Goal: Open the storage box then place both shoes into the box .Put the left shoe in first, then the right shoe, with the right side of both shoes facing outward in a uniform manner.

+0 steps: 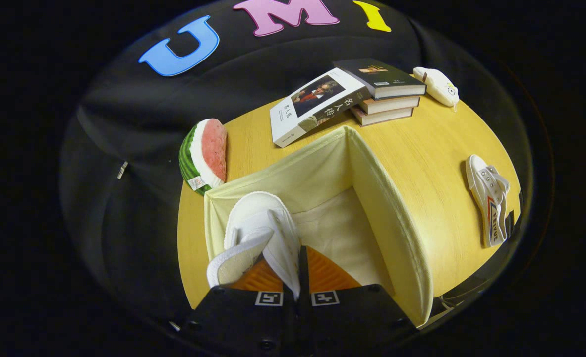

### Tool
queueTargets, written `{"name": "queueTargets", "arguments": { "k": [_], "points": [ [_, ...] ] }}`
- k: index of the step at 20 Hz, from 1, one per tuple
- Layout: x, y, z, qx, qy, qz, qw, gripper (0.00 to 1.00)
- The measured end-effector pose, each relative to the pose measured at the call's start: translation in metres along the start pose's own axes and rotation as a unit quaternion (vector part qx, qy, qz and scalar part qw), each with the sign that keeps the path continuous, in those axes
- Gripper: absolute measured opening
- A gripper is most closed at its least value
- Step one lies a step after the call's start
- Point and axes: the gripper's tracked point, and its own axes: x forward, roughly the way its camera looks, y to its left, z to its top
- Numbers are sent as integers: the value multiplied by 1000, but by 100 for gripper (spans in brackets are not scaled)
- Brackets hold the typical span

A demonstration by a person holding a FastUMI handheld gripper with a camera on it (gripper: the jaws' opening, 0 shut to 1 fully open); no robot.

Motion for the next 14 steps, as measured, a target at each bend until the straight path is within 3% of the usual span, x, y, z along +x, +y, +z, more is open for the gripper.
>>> {"name": "queueTargets", "arguments": {
  "k": [4, 6, 8, 10, 14],
  "points": [
    [9, -1, -8, 24, 22, 12, 999, 12],
    [14, 5, -19, 30, 43, 33, 998, 22],
    [7, 28, -25, 46, 67, 94, 992, 48],
    [0, 32, -21, 34, 65, 111, 991, 100],
    [-21, 33, -8, 7, 42, 138, 989, 99]
  ]
}}
